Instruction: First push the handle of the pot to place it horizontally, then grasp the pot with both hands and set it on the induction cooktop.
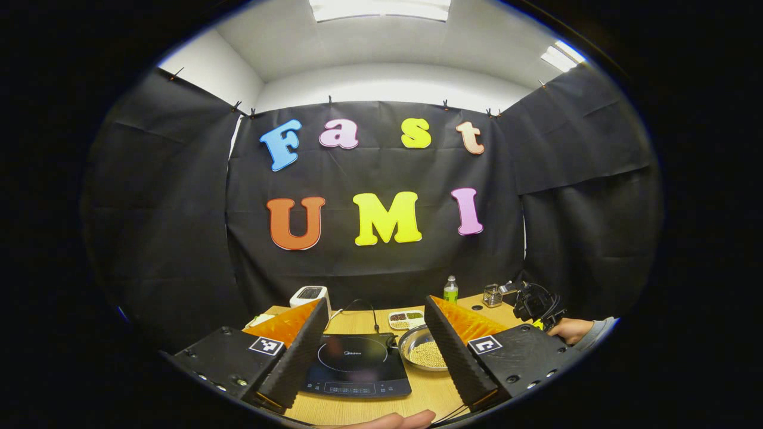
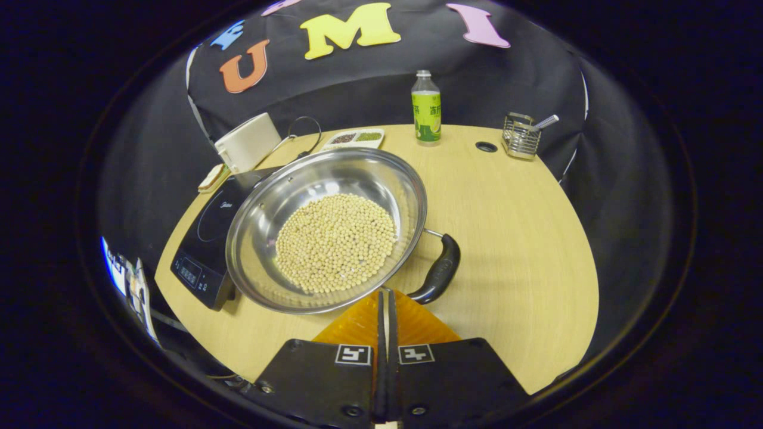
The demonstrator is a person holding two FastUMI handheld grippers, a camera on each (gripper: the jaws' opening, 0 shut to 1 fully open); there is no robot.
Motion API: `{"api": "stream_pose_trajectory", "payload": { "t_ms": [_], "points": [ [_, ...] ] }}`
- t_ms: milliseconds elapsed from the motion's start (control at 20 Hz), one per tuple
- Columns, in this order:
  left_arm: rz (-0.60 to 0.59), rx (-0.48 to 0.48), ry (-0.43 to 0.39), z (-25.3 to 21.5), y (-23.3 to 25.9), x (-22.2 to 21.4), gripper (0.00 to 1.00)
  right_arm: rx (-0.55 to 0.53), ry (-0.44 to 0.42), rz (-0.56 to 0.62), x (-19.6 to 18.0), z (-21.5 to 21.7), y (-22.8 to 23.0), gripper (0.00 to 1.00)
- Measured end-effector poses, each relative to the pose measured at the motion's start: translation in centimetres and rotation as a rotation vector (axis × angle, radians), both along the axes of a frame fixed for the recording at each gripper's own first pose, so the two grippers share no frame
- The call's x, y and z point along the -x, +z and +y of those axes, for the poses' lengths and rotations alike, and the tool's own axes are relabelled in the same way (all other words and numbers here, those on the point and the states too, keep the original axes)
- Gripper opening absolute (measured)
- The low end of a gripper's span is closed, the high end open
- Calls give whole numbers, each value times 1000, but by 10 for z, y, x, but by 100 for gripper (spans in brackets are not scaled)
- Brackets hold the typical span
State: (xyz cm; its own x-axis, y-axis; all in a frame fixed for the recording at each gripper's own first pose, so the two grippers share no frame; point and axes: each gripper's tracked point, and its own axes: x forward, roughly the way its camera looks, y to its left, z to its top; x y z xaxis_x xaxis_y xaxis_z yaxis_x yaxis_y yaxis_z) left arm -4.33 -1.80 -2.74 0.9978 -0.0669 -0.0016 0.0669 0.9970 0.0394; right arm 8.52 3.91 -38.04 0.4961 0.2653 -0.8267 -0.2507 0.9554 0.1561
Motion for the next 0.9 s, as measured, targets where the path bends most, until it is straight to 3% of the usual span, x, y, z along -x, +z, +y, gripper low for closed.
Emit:
{"api": "stream_pose_trajectory", "payload": {
  "t_ms": [500,900],
  "points": [
    [35,-5,12,8,-19,-11,96,45,-54,-42,-42,-22,-3,4],
    [80,5,9,-2,-38,-48,96,53,-56,-22,-60,-29,-19,4]
  ]
}}
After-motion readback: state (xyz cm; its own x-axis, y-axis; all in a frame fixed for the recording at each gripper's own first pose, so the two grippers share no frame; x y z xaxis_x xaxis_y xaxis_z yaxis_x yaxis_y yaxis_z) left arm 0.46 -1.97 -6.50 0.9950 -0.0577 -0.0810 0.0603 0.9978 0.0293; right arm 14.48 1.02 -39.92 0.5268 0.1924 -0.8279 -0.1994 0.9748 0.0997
